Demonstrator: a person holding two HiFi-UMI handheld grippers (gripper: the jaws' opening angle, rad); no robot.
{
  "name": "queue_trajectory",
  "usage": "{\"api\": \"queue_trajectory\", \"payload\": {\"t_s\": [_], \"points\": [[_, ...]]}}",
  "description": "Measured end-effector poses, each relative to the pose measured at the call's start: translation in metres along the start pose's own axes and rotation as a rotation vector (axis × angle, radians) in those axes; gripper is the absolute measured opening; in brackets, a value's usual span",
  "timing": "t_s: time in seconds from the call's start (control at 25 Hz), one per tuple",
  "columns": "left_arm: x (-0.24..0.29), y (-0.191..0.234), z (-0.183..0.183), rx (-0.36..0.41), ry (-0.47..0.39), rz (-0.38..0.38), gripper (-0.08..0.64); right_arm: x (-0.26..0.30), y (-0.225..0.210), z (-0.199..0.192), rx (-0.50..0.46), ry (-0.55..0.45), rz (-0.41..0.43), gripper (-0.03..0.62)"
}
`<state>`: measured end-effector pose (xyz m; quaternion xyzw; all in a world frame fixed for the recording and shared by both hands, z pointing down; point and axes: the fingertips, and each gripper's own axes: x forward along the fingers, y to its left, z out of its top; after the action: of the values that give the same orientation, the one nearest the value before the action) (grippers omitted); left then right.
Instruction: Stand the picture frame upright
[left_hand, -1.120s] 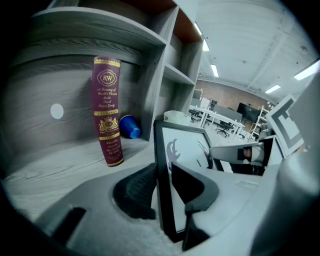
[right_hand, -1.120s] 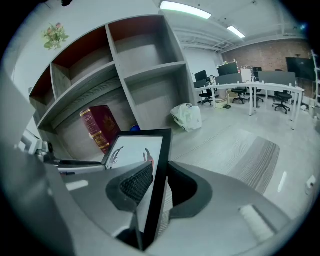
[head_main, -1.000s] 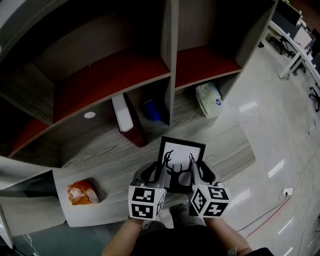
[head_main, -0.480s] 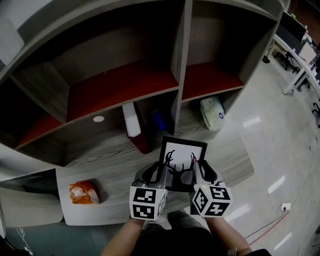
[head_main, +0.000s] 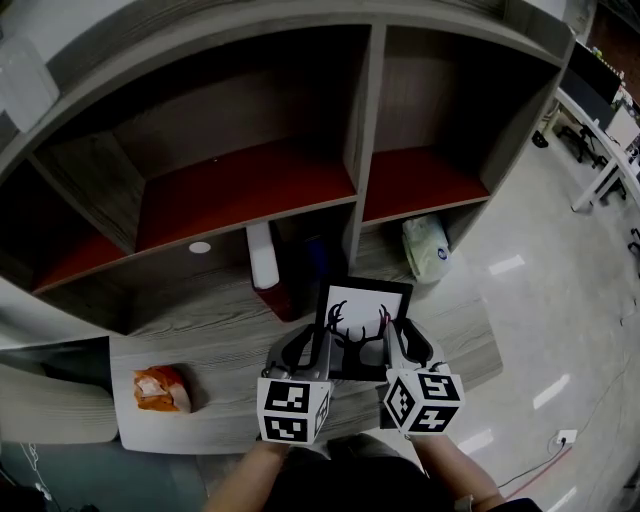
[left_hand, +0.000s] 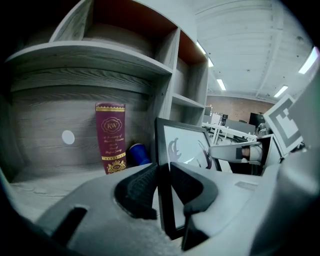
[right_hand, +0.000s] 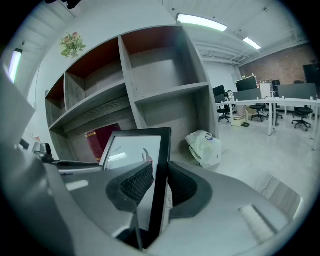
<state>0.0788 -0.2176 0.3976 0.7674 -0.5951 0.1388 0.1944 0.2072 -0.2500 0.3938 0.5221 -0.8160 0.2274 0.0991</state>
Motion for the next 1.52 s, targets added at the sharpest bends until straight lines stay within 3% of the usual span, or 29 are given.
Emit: {"api": "queue_trajectory", "payload": {"t_s": [0.72, 1.52], "points": [[-0.008, 0.009, 0.022, -0.023, -0.081, 0.076, 0.067, 0.009, 0.012, 0.022, -0.037, -0.036, 0.073, 0.087], [-0.067, 0.024, 0.016, -0.047, -0.152, 0.146, 0.067, -0.02, 0.058, 0.012, -0.056, -0.057, 0.14, 0.086]]}}
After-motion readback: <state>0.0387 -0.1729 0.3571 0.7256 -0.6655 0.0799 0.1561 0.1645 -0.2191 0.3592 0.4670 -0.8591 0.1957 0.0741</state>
